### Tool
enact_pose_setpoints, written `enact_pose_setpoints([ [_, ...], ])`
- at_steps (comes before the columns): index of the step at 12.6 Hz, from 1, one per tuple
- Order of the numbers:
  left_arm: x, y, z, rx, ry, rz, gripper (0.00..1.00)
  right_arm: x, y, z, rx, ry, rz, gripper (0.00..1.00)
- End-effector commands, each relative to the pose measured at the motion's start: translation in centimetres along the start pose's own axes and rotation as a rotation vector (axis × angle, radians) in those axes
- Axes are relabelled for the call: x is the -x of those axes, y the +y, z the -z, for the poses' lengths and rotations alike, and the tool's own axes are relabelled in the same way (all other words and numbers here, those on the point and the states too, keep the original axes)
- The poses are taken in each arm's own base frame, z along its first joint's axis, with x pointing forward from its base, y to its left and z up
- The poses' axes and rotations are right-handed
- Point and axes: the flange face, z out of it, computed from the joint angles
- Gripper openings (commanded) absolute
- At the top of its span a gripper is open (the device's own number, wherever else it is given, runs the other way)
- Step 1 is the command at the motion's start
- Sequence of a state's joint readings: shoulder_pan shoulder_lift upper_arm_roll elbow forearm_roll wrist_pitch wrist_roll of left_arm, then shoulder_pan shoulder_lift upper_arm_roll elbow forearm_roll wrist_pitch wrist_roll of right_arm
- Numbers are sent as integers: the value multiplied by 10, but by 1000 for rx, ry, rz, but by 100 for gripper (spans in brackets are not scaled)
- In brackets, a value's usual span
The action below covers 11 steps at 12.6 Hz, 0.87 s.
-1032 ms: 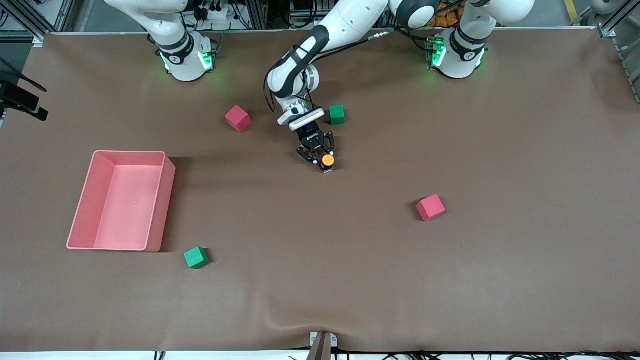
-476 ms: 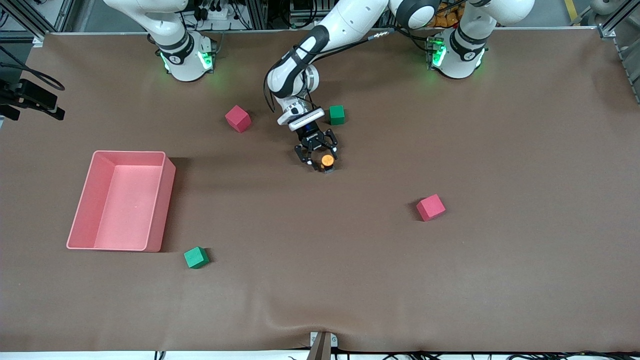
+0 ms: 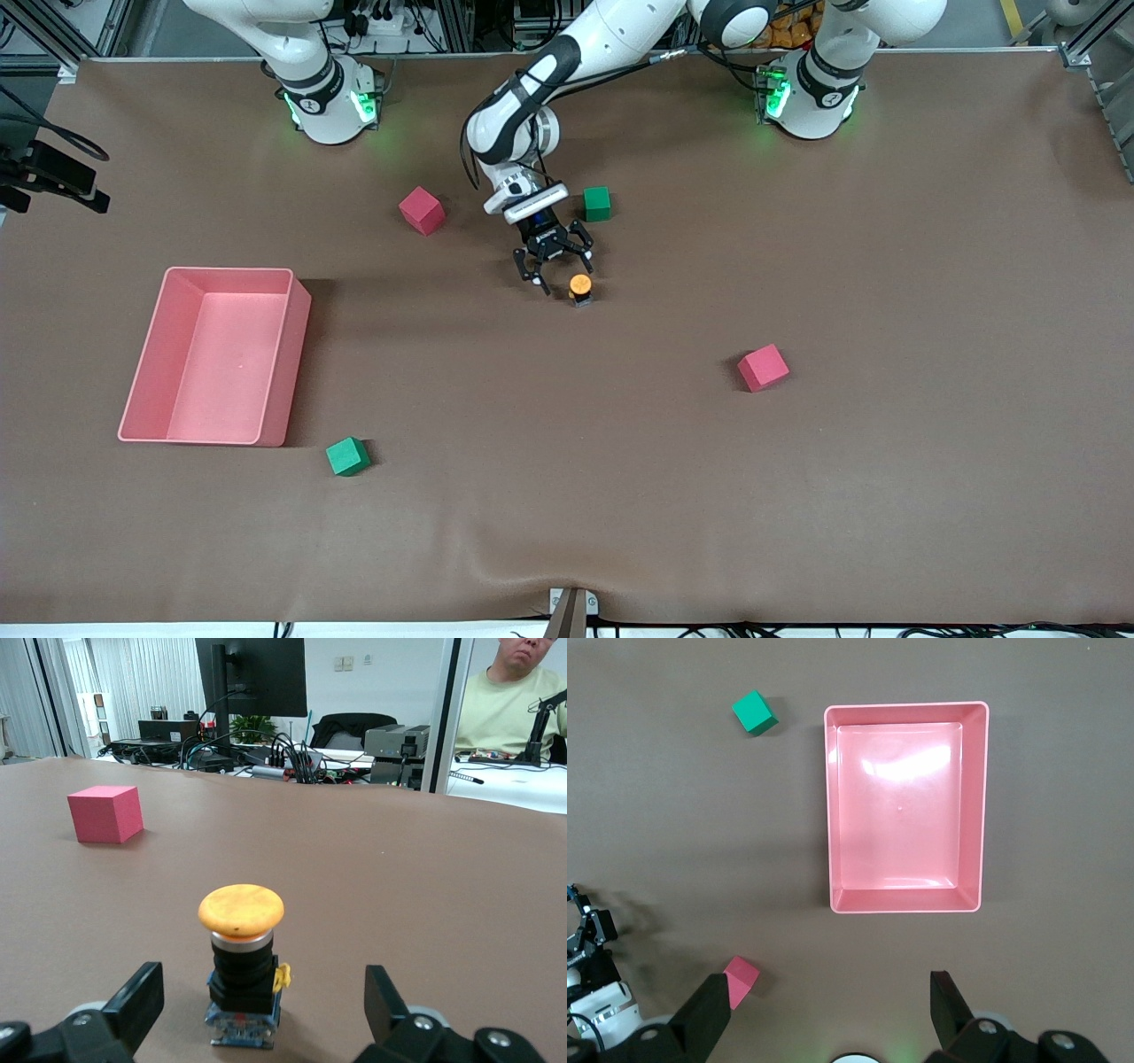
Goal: Place and upright button with both arms
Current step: 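Raise the open left gripper up off the standing button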
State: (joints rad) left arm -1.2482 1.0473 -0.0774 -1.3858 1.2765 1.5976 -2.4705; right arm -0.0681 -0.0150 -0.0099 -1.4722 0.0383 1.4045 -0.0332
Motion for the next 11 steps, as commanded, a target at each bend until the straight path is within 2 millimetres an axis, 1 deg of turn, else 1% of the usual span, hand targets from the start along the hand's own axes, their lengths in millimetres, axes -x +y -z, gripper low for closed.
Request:
enact_pose_setpoints([
  [1, -38, 7, 28, -41, -59, -40, 100, 2, -1, 5, -3, 4, -3, 100],
  [2, -55, 9, 35, -64, -91, -76, 100, 2, -5, 7, 1, 6, 5, 100],
  [4, -100, 16, 48, -87, -171, -136, 100, 2, -4, 7, 3, 6, 5, 100],
  [6, -147, 21, 47, -114, -251, -175, 100, 3, 4, 7, 2, 2, -10, 100],
  [7, -174, 23, 44, -124, -293, -191, 100, 4, 7, 7, 1, -1, -18, 100],
  [10, -277, 27, 20, -114, -505, -227, 100, 5, 8, 7, 1, -5, -38, 100],
  [11, -313, 23, 6, -116, -564, -225, 100, 6, 8, 6, 1, -17, -71, 100],
])
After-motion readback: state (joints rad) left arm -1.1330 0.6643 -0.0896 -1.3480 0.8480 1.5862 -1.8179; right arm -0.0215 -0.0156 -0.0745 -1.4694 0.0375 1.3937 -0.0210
